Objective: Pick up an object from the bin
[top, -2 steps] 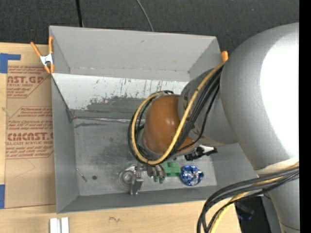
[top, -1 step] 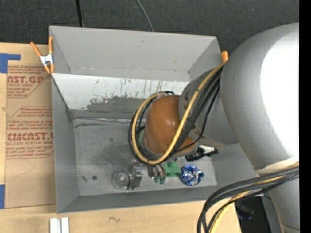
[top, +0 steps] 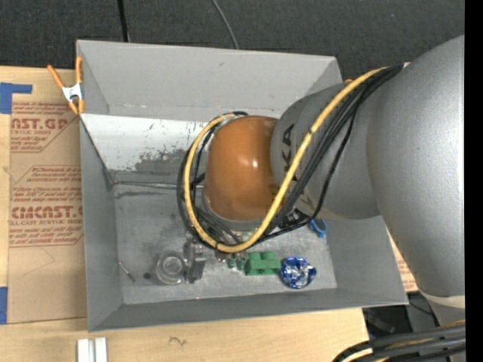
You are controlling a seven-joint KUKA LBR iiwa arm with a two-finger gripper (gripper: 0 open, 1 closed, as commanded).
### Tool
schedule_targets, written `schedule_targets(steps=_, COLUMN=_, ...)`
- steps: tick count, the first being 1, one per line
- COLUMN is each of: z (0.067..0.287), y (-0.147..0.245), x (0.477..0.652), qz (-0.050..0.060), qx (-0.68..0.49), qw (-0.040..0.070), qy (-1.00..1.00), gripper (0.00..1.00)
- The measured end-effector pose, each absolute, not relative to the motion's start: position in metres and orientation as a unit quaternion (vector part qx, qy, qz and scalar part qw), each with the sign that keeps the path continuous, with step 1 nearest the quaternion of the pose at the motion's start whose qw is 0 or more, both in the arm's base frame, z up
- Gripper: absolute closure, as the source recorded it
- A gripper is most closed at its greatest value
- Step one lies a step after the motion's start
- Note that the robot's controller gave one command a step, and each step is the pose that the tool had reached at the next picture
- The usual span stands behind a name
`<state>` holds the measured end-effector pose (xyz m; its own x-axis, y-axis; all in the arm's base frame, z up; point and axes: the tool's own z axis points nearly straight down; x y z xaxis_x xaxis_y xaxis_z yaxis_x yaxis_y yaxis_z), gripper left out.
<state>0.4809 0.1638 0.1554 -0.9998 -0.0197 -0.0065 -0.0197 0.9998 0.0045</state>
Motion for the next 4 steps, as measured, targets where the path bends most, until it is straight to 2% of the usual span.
schedule_targets(steps=1, z=0.305, y=0.167, x=0.487, qz=0.002, qx=-0.011, qw=0.005, qy=1.0, gripper=1.0)
schedule_targets(steps=2, z=0.15, y=0.137, x=0.512, qz=-0.001, qx=0.152, qw=-0.003, qy=0.988, gripper=1.0)
schedule_targets(steps=3, z=0.094, y=0.187, x=0.492, qz=-0.001, qx=0.121, qw=-0.003, qy=0.993, gripper=1.0)
schedule_targets(steps=4, z=0.11, y=0.197, x=0.507, qz=0.001, qx=0.144, qw=0.0, qy=0.99, gripper=1.0)
